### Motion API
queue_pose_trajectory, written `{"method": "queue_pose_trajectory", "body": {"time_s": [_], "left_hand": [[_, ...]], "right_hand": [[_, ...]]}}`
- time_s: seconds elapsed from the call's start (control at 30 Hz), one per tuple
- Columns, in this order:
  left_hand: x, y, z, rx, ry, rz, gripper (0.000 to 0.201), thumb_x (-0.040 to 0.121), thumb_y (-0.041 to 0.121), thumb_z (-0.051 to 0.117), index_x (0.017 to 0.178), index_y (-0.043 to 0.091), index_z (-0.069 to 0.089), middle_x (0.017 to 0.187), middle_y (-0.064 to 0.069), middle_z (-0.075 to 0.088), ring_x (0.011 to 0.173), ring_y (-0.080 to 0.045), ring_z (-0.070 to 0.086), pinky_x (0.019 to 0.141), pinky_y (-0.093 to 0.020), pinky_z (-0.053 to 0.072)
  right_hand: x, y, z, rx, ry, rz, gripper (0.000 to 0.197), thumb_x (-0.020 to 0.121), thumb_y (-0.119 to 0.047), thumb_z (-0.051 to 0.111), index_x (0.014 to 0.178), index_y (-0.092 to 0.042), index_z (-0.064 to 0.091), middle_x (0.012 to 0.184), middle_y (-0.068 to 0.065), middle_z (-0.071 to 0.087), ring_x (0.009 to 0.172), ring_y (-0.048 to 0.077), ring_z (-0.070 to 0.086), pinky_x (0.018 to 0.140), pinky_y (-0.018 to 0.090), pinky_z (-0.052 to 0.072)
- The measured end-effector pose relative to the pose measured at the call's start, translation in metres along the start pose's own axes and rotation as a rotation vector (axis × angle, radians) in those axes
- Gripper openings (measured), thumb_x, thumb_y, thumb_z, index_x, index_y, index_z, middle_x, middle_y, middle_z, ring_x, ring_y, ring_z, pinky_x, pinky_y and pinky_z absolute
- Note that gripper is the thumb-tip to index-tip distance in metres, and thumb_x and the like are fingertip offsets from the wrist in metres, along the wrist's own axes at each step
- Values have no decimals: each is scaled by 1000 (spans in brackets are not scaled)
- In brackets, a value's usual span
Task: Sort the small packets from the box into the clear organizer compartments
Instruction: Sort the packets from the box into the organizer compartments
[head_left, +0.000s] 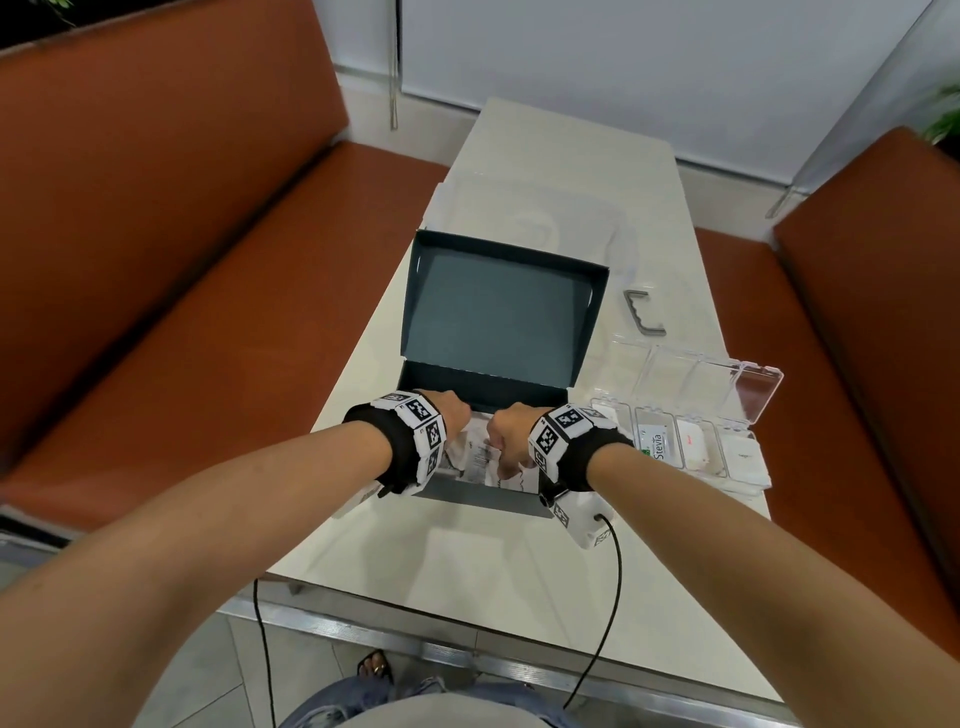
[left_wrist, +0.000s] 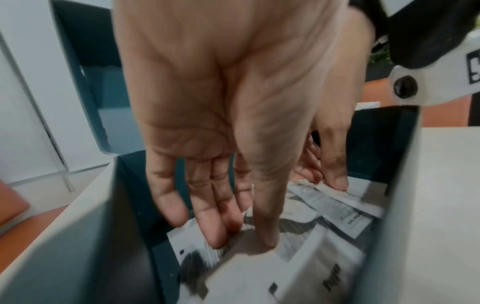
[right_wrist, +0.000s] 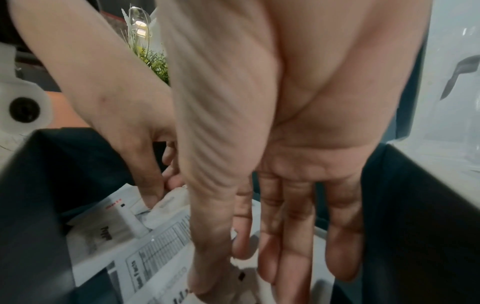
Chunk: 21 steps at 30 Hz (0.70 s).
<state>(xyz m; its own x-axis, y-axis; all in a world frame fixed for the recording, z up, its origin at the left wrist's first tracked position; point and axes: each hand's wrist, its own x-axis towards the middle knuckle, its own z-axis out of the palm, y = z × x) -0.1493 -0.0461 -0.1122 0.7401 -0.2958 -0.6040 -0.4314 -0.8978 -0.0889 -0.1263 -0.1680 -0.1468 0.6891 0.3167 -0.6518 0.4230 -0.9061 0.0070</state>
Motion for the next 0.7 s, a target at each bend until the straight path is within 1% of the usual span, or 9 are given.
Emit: {"method": "queue_pose_trajectory", "body": {"time_s": [0.07,0.2,0.27,0.33,0.4,0.47,0.53,0.6,0.7], "left_hand": [[-2,-1,1,-25,-13,7,40,89,22,69,123,4,58,119,-12,64,103,-25,65,76,-28,49],[0,3,2,-103,30,18,41,84,37,72,109,6,65,110,-11,67,83,-21,60,71,-29,50],[3,7,0,-138,52,46,38,86,36,71,107,5,66,110,-12,66,88,-24,62,71,-30,47],[4,11,-1,-166,58,58,35,86,30,71,109,5,65,98,-11,65,82,-23,59,70,-28,45],[4,13,-1,-188,55,54,34,87,27,71,111,3,63,85,-6,57,78,-19,53,68,-27,44],[4,10,-2,-235,55,39,34,87,23,70,113,3,63,86,-4,56,78,-19,54,67,-27,44],[1,3,-6,-327,62,29,32,86,20,71,114,5,64,95,-5,60,79,-19,58,69,-28,48],[-4,-8,-10,-430,105,36,27,88,19,69,112,7,65,99,-5,66,77,-18,63,69,-28,51],[-14,-28,-15,-623,243,56,15,93,20,60,101,10,66,89,-3,68,69,-13,69,60,-23,53]], "right_hand": [[1,-1,2,-2,9,-8,28,72,-35,78,82,-13,63,65,1,61,59,19,62,57,27,53],[1,-1,4,37,13,-34,29,70,-39,78,83,-17,64,66,-1,63,64,18,67,65,33,60],[-1,-1,2,82,-4,-57,24,70,-35,79,73,-23,59,64,-4,62,64,17,67,66,32,59],[-5,0,0,134,-30,-61,20,71,-29,80,69,-22,61,66,-2,66,68,19,70,68,33,59],[-8,2,-3,166,-62,-58,16,74,-25,79,79,-13,69,77,5,72,74,22,71,72,35,60],[-13,6,-6,213,-73,-58,18,75,-20,78,85,-7,70,87,11,74,76,24,72,75,38,60],[-18,12,-11,302,-43,-67,12,74,-12,78,79,-11,66,84,11,73,73,25,72,70,37,61],[-24,19,-16,358,19,-72,16,75,-9,76,78,-17,62,73,3,68,64,19,70,56,27,55],[-38,33,-24,516,104,-99,16,81,-10,71,94,-17,64,73,-1,70,61,11,69,54,21,49]]}}
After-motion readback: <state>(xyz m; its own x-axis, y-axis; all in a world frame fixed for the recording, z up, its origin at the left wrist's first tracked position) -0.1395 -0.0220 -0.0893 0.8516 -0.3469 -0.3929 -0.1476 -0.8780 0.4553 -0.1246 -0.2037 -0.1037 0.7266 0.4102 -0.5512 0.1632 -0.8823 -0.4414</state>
